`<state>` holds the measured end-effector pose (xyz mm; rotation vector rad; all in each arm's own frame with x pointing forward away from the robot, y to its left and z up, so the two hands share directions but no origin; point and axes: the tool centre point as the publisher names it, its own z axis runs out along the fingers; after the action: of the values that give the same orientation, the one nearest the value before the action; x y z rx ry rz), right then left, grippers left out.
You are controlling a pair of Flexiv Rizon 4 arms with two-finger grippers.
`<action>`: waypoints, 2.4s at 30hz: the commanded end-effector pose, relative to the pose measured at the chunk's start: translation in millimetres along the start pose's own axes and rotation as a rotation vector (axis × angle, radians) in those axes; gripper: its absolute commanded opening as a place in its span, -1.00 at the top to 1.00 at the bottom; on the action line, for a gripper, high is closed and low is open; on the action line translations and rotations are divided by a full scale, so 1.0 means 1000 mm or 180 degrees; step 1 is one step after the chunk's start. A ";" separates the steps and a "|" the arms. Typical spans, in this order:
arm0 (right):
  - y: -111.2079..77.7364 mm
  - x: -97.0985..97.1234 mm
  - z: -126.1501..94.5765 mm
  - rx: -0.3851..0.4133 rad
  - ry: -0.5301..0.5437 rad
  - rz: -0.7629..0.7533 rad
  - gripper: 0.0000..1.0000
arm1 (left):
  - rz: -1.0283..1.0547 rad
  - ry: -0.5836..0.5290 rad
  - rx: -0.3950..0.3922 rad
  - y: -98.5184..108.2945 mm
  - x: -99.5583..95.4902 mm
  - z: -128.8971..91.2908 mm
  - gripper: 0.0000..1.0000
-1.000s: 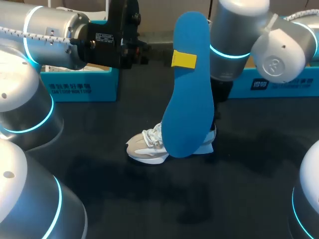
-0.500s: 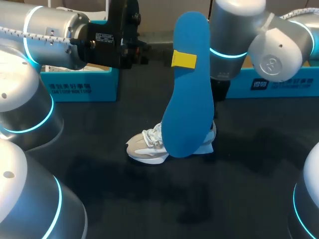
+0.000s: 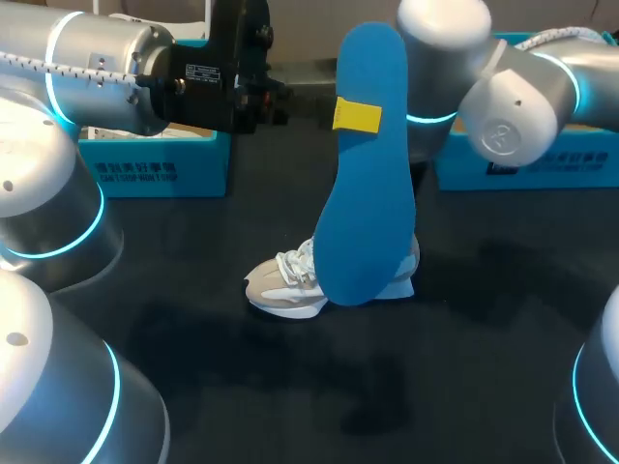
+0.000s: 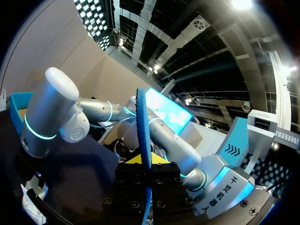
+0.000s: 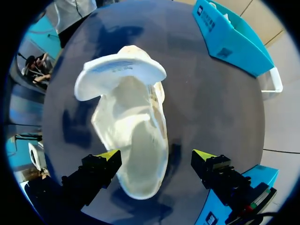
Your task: Take the shoe out of the shoebox, open the shoe tongue, remove and reinsert the insole, then place the shoe into the shoebox
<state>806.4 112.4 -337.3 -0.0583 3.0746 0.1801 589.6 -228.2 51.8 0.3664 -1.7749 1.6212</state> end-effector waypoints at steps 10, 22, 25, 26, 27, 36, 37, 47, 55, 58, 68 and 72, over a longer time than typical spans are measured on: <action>0.010 -0.018 0.053 -0.0088 0.0189 -0.0115 -0.83 | 0.0001 -0.0004 -0.0003 0.000 0.000 0.000 1.00; 0.016 -0.007 0.061 -0.0135 0.0303 -0.0086 1.00 | 0.0001 -0.0004 -0.0003 0.000 0.000 0.000 1.00; 0.017 -0.003 0.061 -0.0144 0.0333 -0.0067 1.00 | 0.0001 -0.0004 -0.0003 0.000 0.000 0.000 1.00; 0.017 -0.001 0.061 -0.0162 0.0331 -0.0040 1.00 | 0.0001 -0.0004 -0.0003 0.000 0.000 0.000 1.00; 0.017 0.000 0.060 -0.0175 0.0332 -0.0005 1.00 | 0.0001 -0.0004 -0.0003 0.000 0.000 0.000 1.00; 0.011 0.014 0.036 -0.0410 0.0491 0.0420 1.00 | 0.0001 -0.0004 -0.0003 0.000 0.000 0.000 1.00; 0.011 0.016 0.030 -0.0447 0.0526 0.0508 1.00 | 0.0001 -0.0004 -0.0003 0.000 0.000 0.000 1.00; 0.021 0.037 0.021 -0.1106 0.0702 0.1797 1.00 | 0.0001 -0.0004 -0.0003 0.000 0.000 0.000 1.00; 0.045 0.047 0.012 -0.1117 0.0777 0.2791 1.00 | 0.0001 -0.0004 -0.0003 0.000 0.000 0.000 1.00; 0.051 0.049 0.006 -0.1180 0.0775 0.2895 1.00 | 0.0001 -0.0004 -0.0003 0.000 0.000 0.000 1.00; 0.050 0.051 0.007 -0.1460 0.0658 0.2825 1.00 | 0.0001 -0.0004 -0.0003 0.000 0.000 0.000 1.00; 0.050 0.051 0.007 -0.1460 0.0658 0.2825 1.00 | 0.0001 -0.0004 -0.0003 0.000 0.000 0.000 1.00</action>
<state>755.8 162.1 -342.6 1.3278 2.9335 0.9266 589.6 -228.2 51.8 0.3664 -1.7749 1.6213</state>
